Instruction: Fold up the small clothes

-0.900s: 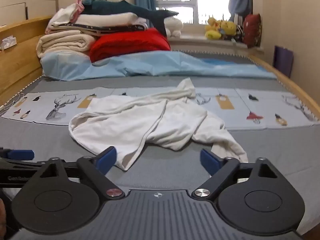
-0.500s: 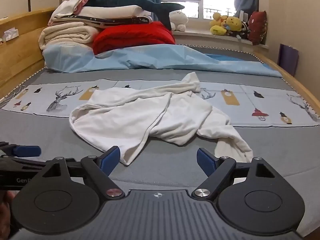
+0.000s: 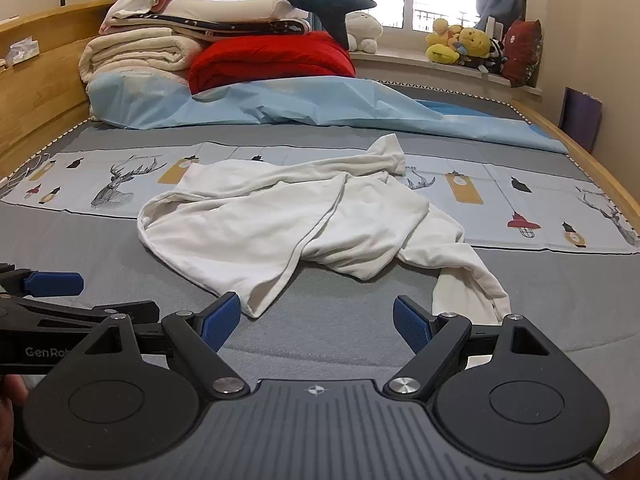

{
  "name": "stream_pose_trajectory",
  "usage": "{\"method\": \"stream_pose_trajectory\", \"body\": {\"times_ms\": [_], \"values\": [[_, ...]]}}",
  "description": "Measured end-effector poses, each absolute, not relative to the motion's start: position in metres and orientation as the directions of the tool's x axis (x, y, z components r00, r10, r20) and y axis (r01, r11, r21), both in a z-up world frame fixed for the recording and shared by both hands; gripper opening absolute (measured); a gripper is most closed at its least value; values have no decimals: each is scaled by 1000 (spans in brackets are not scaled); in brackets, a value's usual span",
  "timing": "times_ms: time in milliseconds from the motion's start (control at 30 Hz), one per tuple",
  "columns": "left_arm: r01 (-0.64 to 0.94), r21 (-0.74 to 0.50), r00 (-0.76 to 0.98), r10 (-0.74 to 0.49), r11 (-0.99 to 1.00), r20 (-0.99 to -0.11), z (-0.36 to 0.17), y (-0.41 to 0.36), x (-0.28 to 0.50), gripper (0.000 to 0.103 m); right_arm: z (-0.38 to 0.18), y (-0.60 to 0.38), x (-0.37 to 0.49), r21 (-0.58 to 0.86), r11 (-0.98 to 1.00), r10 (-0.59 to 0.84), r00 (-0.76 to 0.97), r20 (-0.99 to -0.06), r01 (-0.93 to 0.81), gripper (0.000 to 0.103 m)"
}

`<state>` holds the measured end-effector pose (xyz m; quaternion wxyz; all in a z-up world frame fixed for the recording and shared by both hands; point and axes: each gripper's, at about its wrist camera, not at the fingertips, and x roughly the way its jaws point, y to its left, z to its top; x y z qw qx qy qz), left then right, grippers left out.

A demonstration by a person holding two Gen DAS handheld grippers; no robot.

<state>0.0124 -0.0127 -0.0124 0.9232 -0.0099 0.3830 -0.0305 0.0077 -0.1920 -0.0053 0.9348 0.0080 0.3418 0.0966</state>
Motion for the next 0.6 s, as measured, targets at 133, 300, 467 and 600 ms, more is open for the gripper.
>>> {"method": "stream_pose_trajectory", "body": {"times_ms": [133, 300, 467, 600], "values": [[47, -40, 706, -61, 998, -706, -13, -13, 13, 90, -5, -190, 7, 72, 981, 186, 748, -637, -183, 84], [44, -42, 705, -60, 998, -706, -14, -14, 12, 90, -6, -190, 8, 77, 981, 187, 745, -640, -181, 84], [42, -45, 704, -61, 998, -707, -14, -13, 12, 90, -5, -190, 8, 76, 981, 187, 745, -640, -181, 84], [41, -45, 704, -61, 998, -708, -14, -13, 12, 90, -5, -190, 8, 74, 981, 187, 746, -639, -182, 84]]}}
